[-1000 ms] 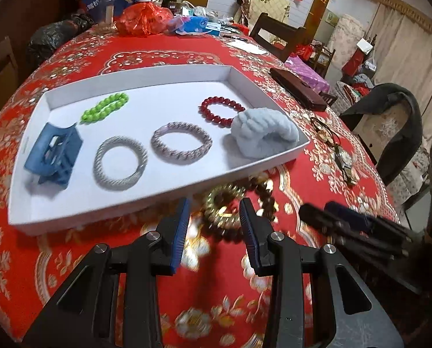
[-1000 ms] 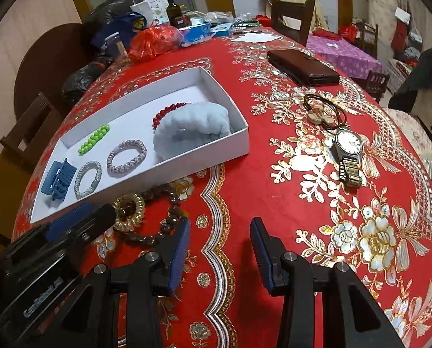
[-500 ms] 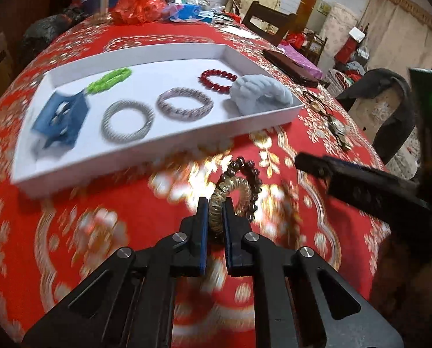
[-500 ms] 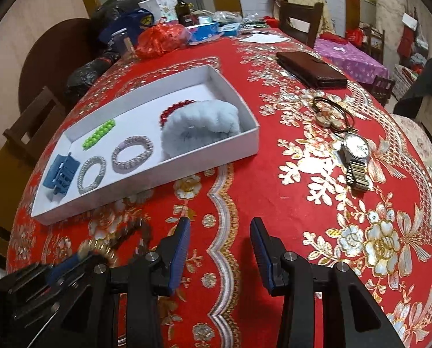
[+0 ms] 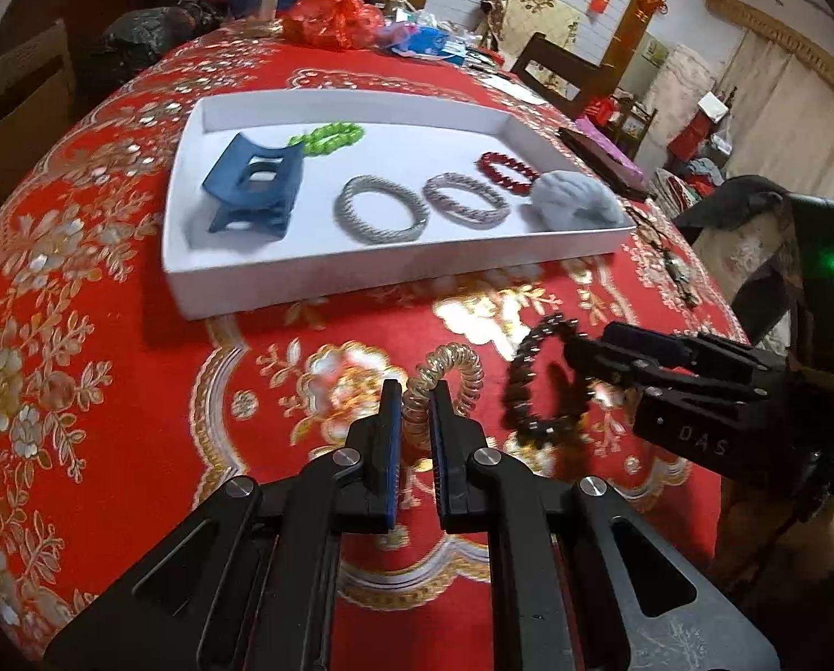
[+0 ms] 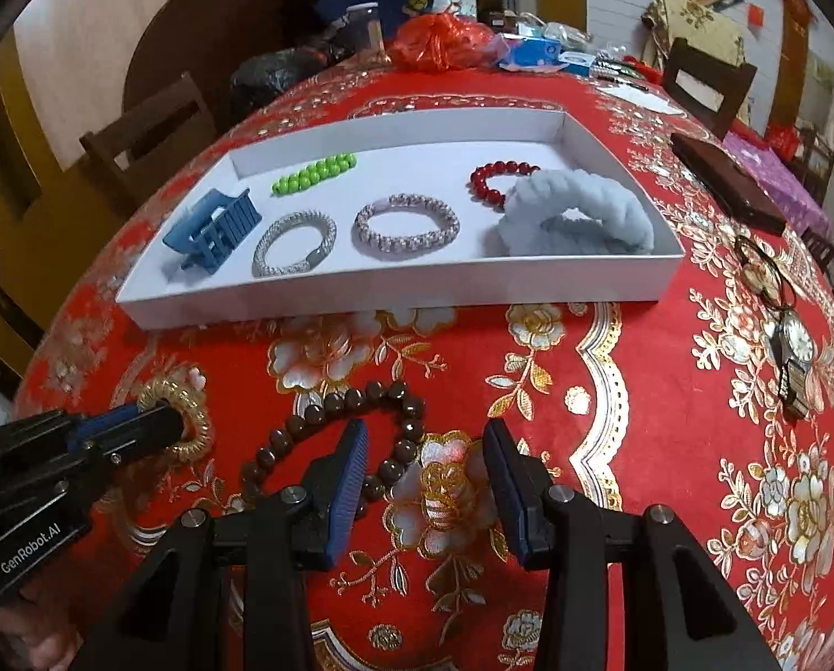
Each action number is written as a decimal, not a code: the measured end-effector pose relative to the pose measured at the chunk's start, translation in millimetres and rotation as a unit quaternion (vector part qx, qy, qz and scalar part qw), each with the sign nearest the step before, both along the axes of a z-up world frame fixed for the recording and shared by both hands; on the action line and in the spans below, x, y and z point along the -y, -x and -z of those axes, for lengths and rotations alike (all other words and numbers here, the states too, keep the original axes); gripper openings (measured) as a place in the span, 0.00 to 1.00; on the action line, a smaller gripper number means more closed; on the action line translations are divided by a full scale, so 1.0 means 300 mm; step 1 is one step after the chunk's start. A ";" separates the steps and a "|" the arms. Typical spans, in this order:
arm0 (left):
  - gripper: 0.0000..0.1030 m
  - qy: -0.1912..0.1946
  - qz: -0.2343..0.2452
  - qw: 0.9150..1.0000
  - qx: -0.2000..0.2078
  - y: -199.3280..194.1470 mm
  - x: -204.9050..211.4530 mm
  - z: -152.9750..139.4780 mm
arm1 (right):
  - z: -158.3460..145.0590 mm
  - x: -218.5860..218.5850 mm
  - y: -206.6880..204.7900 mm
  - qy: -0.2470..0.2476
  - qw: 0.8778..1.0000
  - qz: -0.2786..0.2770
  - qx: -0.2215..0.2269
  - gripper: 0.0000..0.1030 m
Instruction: Organize jewelry
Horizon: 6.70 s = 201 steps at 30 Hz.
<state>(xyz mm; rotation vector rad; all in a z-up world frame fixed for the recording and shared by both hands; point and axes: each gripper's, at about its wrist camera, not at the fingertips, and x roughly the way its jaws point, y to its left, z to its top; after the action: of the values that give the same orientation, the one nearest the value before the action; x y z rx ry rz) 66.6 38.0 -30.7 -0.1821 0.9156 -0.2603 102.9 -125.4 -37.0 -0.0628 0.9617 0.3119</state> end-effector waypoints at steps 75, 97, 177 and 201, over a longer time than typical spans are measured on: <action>0.09 -0.051 -0.017 0.998 0.020 -0.018 0.101 -0.169 | -0.247 0.097 0.127 -0.103 0.990 0.035 0.093 0.08; 0.09 -0.053 -0.026 0.998 0.018 -0.098 0.076 -0.165 | -0.268 0.112 0.052 -0.103 0.990 0.049 0.088 0.08; 0.55 -0.138 -0.037 0.989 0.027 -0.293 0.009 -0.036 | -0.063 -0.026 -0.349 -0.059 0.989 -0.094 -0.094 0.41; 1.00 -0.078 -0.012 0.978 0.191 0.256 0.011 -0.292 | -0.282 0.058 0.302 -0.076 0.991 0.002 0.111 0.93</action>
<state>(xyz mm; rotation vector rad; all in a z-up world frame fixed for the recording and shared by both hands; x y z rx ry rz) -10.1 34.9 56.9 0.0039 0.5483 -0.1921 12.2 -142.7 47.5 0.0438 0.7158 0.3658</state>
